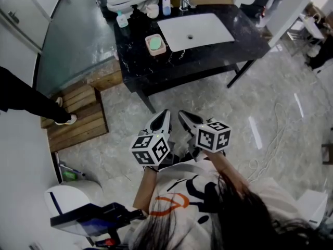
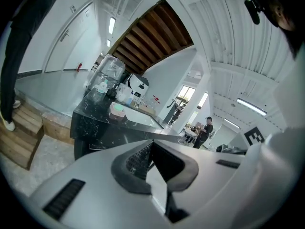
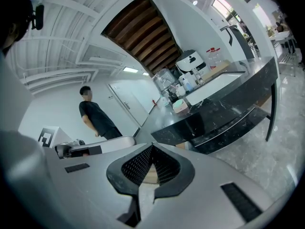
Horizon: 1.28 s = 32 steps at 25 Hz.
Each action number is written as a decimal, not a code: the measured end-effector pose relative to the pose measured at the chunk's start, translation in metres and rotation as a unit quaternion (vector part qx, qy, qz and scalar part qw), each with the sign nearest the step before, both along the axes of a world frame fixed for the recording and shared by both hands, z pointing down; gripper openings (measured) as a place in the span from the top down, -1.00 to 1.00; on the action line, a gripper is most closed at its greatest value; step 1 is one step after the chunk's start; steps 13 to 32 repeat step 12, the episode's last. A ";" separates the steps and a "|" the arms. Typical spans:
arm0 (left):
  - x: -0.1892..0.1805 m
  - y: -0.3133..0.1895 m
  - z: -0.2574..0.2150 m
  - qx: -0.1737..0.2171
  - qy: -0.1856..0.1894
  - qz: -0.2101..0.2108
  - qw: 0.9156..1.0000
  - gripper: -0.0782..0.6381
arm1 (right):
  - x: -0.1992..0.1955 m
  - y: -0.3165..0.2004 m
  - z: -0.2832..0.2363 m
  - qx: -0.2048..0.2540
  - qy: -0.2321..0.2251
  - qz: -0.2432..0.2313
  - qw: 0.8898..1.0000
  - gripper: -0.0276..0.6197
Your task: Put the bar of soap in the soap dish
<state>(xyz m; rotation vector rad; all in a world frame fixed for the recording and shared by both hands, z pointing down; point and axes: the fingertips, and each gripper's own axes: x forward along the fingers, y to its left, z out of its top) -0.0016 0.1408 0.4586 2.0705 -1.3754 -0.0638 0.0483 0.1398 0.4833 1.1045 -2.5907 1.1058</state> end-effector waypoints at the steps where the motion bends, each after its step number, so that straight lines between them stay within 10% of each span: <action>1: 0.001 0.000 -0.001 0.000 -0.001 0.000 1.000 0.78 | 0.001 0.000 -0.001 0.000 0.000 0.000 1.000 0.89; 32: 0.004 0.004 0.004 -0.004 -0.006 -0.003 1.000 0.78 | 0.009 0.001 0.002 0.000 0.000 0.002 1.000 0.89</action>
